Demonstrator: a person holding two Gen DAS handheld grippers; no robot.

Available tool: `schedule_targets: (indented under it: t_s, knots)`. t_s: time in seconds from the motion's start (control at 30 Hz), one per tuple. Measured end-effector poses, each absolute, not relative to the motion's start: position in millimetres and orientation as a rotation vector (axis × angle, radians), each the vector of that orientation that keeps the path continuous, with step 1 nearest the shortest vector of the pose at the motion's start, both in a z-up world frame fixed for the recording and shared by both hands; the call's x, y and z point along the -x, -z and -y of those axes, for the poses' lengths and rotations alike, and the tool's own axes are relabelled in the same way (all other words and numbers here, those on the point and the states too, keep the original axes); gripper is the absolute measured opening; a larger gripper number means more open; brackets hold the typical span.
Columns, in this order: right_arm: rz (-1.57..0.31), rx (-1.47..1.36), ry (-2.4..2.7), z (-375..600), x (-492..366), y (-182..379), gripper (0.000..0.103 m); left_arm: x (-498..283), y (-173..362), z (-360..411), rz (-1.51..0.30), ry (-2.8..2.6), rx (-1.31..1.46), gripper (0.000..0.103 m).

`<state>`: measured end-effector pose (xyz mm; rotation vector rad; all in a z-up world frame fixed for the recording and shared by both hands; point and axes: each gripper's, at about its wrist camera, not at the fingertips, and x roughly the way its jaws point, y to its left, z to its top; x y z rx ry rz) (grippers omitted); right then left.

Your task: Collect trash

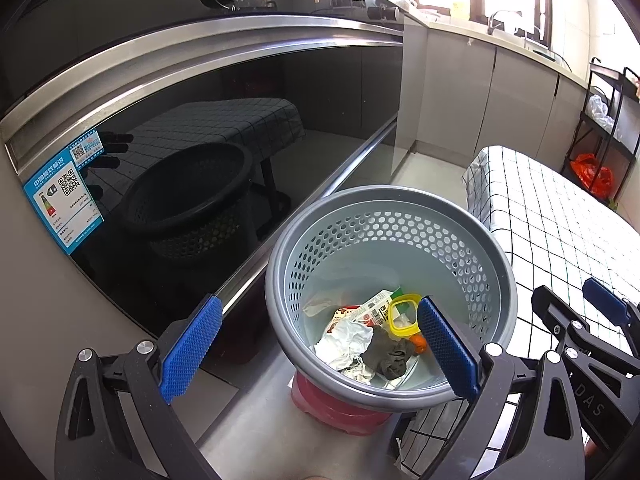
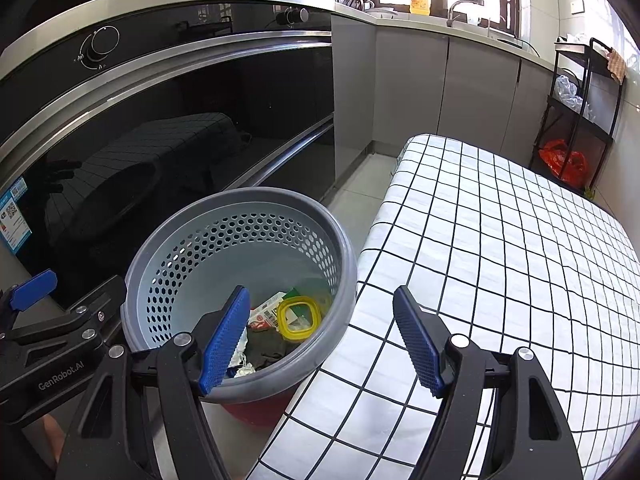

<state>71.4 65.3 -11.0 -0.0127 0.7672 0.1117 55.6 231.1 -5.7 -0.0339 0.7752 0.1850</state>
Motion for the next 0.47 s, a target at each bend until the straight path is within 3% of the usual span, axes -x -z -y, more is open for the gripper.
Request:
schedule_targets:
  t_s: [0.47]
  knots:
    - [-0.764, 0.007, -0.111, -62.5, -70.8, 11.3, 0.071, -54.3, 5.4, -230.9, -0.777, -0.192, 0.034, 0.096]
